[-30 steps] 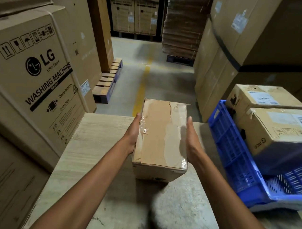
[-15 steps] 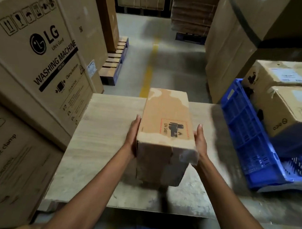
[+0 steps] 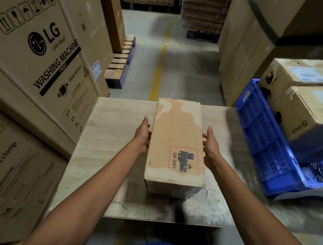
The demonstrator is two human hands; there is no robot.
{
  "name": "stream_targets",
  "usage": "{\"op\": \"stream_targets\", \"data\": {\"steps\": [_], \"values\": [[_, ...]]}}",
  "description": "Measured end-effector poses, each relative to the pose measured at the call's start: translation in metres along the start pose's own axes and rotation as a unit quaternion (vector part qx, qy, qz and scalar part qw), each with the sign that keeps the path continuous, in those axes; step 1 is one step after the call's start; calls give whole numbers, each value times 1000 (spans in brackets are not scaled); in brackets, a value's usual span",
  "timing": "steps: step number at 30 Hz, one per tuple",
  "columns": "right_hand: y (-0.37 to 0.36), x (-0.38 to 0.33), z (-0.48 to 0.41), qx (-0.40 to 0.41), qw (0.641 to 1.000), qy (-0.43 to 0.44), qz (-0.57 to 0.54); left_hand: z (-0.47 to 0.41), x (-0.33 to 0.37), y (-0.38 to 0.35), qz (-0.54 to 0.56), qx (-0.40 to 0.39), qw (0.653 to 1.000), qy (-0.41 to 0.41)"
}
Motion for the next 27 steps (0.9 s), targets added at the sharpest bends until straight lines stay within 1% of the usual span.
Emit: {"op": "stream_targets", "data": {"steps": [3, 5, 6, 8, 13, 16, 20, 22, 25, 27], "values": [[-14, -19, 4, -56, 998, -19, 1, 16, 26, -25, -16, -54, 998, 12], [-28, -36, 17, -96, 995, -4, -24, 25, 36, -39, -10, -87, 996, 8], [-31, -43, 21, -103, 994, 5, -35, 27, 40, -42, -4, -94, 996, 4], [-30, -52, 23, -99, 994, 19, -45, 35, 49, -45, 24, -102, 994, -8], [-17, -88, 27, -50, 994, 80, -53, 51, 88, -49, 77, -126, 987, -66], [-19, -110, 35, -55, 990, 111, -61, 60, 107, -49, 94, -132, 983, -90], [-22, -117, 34, -68, 986, 114, -98, 68, 114, -48, 101, -141, 977, -120], [-23, -112, 33, -62, 987, 110, -96, 69, 107, -46, 101, -136, 978, -118], [-24, -91, 31, -58, 990, 79, -103, 66, 85, -43, 93, -130, 982, -98], [-23, -85, 30, -55, 990, 77, -102, 65, 76, -41, 89, -127, 983, -96]]}}
Point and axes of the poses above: each hand's wrist, its own z-axis away from the middle knuckle, its own y-axis out of the back of the hand, x = y × z, the point moved 10 cm from there along -z, towards the middle knuckle, and after that the axes turned 1 degree about z, right-handed, at the moved point
